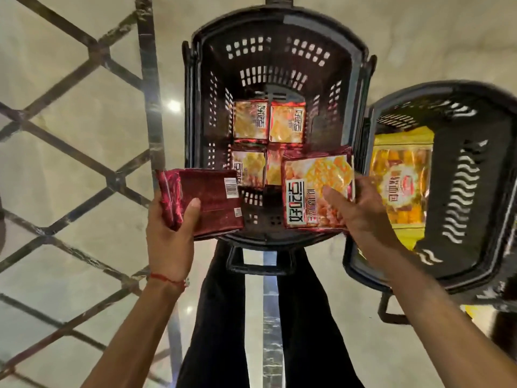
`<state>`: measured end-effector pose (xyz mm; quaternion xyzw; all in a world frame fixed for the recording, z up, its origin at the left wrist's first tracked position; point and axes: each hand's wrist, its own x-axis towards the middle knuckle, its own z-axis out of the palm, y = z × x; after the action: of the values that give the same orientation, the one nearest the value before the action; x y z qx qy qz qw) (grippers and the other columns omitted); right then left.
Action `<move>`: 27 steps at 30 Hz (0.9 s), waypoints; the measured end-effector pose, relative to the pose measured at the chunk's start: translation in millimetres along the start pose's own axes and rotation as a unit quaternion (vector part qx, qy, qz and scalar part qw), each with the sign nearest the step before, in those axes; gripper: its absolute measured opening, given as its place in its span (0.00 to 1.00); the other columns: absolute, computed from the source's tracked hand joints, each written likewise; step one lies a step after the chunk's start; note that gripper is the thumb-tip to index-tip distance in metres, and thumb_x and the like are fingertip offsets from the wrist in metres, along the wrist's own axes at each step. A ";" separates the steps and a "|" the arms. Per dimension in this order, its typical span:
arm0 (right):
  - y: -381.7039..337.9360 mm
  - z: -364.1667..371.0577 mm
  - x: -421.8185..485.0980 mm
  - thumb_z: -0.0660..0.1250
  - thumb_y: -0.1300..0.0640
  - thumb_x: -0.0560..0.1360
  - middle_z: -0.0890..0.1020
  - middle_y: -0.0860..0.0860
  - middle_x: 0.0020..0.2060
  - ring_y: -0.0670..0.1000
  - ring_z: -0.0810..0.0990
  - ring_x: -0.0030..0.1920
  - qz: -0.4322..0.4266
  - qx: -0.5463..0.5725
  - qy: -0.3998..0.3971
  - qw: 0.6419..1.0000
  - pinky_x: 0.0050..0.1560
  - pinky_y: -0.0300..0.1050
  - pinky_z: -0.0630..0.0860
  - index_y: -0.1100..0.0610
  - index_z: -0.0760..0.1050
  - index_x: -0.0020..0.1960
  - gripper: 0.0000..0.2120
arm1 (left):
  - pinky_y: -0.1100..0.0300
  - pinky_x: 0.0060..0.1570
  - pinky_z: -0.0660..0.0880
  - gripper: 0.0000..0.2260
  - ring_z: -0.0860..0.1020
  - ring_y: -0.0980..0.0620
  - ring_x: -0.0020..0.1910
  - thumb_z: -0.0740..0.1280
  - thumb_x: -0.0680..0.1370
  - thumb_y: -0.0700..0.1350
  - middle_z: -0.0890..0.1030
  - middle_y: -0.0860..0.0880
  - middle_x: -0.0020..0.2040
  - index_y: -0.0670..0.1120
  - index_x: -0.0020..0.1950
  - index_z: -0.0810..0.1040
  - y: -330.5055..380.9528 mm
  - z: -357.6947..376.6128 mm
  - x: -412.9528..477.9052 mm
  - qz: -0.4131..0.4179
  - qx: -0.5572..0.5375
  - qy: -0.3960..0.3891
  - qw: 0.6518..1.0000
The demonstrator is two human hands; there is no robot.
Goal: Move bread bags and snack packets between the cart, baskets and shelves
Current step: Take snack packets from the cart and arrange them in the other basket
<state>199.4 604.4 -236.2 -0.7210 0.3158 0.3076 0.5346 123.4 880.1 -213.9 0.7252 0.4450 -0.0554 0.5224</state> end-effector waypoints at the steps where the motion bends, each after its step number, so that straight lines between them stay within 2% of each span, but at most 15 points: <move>1: 6.3 4.3 11.2 0.72 0.59 0.80 0.86 0.49 0.49 0.42 0.87 0.41 0.004 -0.015 -0.004 1.000 0.39 0.39 0.83 0.58 0.73 0.68 0.19 | 0.65 0.57 0.79 0.21 0.82 0.62 0.55 0.71 0.80 0.47 0.83 0.51 0.59 0.44 0.72 0.74 -7.1 2.4 6.3 -0.004 -0.001 -0.001 1.000; 3: 20.1 11.9 33.1 0.76 0.51 0.78 0.86 0.49 0.55 0.48 0.87 0.51 0.010 -0.042 -0.006 0.999 0.54 0.52 0.85 0.54 0.71 0.72 0.26 | 0.64 0.57 0.80 0.19 0.82 0.62 0.54 0.71 0.80 0.46 0.83 0.54 0.56 0.45 0.70 0.75 -20.8 8.2 16.6 -0.013 -0.007 -0.010 1.000; 5: 32.5 18.5 52.3 0.77 0.47 0.77 0.83 0.49 0.62 0.51 0.84 0.59 0.006 -0.070 -0.004 0.998 0.63 0.57 0.81 0.52 0.69 0.74 0.30 | 0.65 0.55 0.80 0.18 0.83 0.60 0.54 0.71 0.80 0.45 0.84 0.56 0.54 0.47 0.69 0.75 -32.5 13.3 23.2 -0.026 -0.014 -0.028 0.999; 8: 46.4 25.3 73.1 0.74 0.50 0.79 0.82 0.49 0.62 0.47 0.84 0.58 0.022 -0.070 0.003 0.997 0.61 0.48 0.81 0.53 0.69 0.74 0.28 | 0.65 0.55 0.80 0.19 0.83 0.56 0.56 0.72 0.79 0.44 0.85 0.53 0.56 0.46 0.70 0.75 -46.7 19.2 29.7 -0.034 -0.010 -0.052 0.998; 11: 52.7 28.8 87.1 0.74 0.53 0.79 0.84 0.50 0.60 0.39 0.84 0.48 0.035 -0.057 0.006 0.998 0.44 0.34 0.81 0.55 0.70 0.74 0.26 | 0.66 0.54 0.80 0.21 0.83 0.54 0.57 0.73 0.78 0.44 0.83 0.48 0.59 0.45 0.70 0.74 -54.7 22.6 34.3 -0.040 0.012 -0.068 0.997; 13: 52.4 29.0 90.6 0.74 0.54 0.79 0.84 0.51 0.59 0.37 0.84 0.44 0.038 -0.061 0.016 0.997 0.38 0.31 0.78 0.55 0.71 0.72 0.24 | 0.65 0.54 0.80 0.22 0.83 0.54 0.57 0.73 0.78 0.44 0.83 0.47 0.60 0.46 0.71 0.74 -55.1 24.0 35.8 -0.050 0.020 -0.074 0.996; 14: 50.0 29.3 90.9 0.74 0.54 0.79 0.84 0.49 0.59 0.38 0.85 0.47 0.040 -0.061 0.016 0.997 0.40 0.32 0.80 0.54 0.72 0.72 0.24 | 0.66 0.54 0.80 0.22 0.83 0.53 0.57 0.73 0.78 0.44 0.83 0.47 0.60 0.46 0.71 0.74 -54.0 24.9 36.6 -0.054 0.021 -0.076 0.995; 15: 48.8 29.3 91.3 0.75 0.54 0.79 0.84 0.48 0.60 0.42 0.85 0.53 0.041 -0.064 0.016 0.997 0.48 0.35 0.82 0.53 0.72 0.72 0.24 | 0.66 0.54 0.80 0.22 0.83 0.54 0.57 0.73 0.78 0.44 0.83 0.48 0.60 0.46 0.71 0.74 -52.5 25.6 37.7 -0.056 0.022 -0.078 0.995; 17: 46.1 30.5 91.6 0.75 0.54 0.78 0.83 0.47 0.62 0.47 0.83 0.60 0.042 -0.060 0.011 0.997 0.61 0.47 0.81 0.52 0.72 0.72 0.25 | 0.68 0.52 0.79 0.22 0.83 0.56 0.57 0.73 0.78 0.44 0.83 0.49 0.59 0.45 0.71 0.73 -48.3 27.5 39.4 -0.060 0.022 -0.077 0.995; 18: 44.9 32.5 93.7 0.75 0.55 0.78 0.83 0.46 0.61 0.47 0.83 0.59 0.045 -0.060 0.005 0.997 0.61 0.46 0.80 0.52 0.71 0.73 0.25 | 0.69 0.52 0.79 0.22 0.83 0.57 0.56 0.73 0.78 0.43 0.83 0.49 0.59 0.45 0.71 0.73 -45.9 29.0 40.2 -0.062 0.019 -0.077 0.995; 20: 40.8 40.9 101.0 0.73 0.58 0.80 0.82 0.46 0.59 0.42 0.83 0.53 0.055 -0.063 -0.018 0.996 0.50 0.33 0.81 0.55 0.69 0.73 0.24 | 0.67 0.52 0.80 0.23 0.83 0.56 0.56 0.73 0.78 0.43 0.83 0.50 0.59 0.45 0.72 0.73 -43.2 32.9 41.7 -0.068 0.009 -0.078 0.995; 21: 40.5 47.6 107.0 0.72 0.59 0.80 0.82 0.47 0.59 0.42 0.83 0.51 0.064 -0.062 -0.032 0.996 0.46 0.31 0.80 0.56 0.69 0.73 0.24 | 0.65 0.52 0.81 0.23 0.83 0.56 0.56 0.73 0.78 0.43 0.83 0.49 0.58 0.45 0.71 0.73 -43.5 35.1 42.6 -0.071 0.006 -0.078 0.994; 22: 40.3 56.0 113.9 0.71 0.60 0.81 0.83 0.48 0.60 0.44 0.83 0.52 0.073 -0.060 -0.045 0.995 0.46 0.32 0.81 0.57 0.68 0.73 0.23 | 0.63 0.53 0.81 0.23 0.83 0.56 0.56 0.73 0.77 0.44 0.83 0.49 0.58 0.46 0.71 0.73 -44.2 36.4 43.6 -0.074 0.004 -0.079 0.994; 24: 45.6 75.0 133.5 0.71 0.61 0.81 0.82 0.50 0.63 0.49 0.84 0.58 0.092 -0.057 -0.064 0.992 0.52 0.41 0.81 0.57 0.67 0.75 0.24 | 0.62 0.53 0.82 0.23 0.83 0.57 0.55 0.73 0.77 0.46 0.83 0.50 0.58 0.47 0.71 0.74 -47.0 35.7 45.6 -0.080 0.004 -0.076 0.994; 27: 58.5 106.6 167.0 0.71 0.60 0.81 0.79 0.51 0.68 0.51 0.79 0.66 0.110 -0.063 -0.105 0.986 0.61 0.44 0.77 0.55 0.64 0.78 0.29 | 0.63 0.53 0.81 0.23 0.84 0.57 0.55 0.74 0.76 0.48 0.84 0.52 0.57 0.50 0.70 0.75 -52.3 28.3 48.0 -0.082 0.010 -0.054 0.995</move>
<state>244.3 672.7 -426.0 -0.6773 0.3155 0.4581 0.4814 126.2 888.6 -289.8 0.6875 0.4738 -0.1415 0.5319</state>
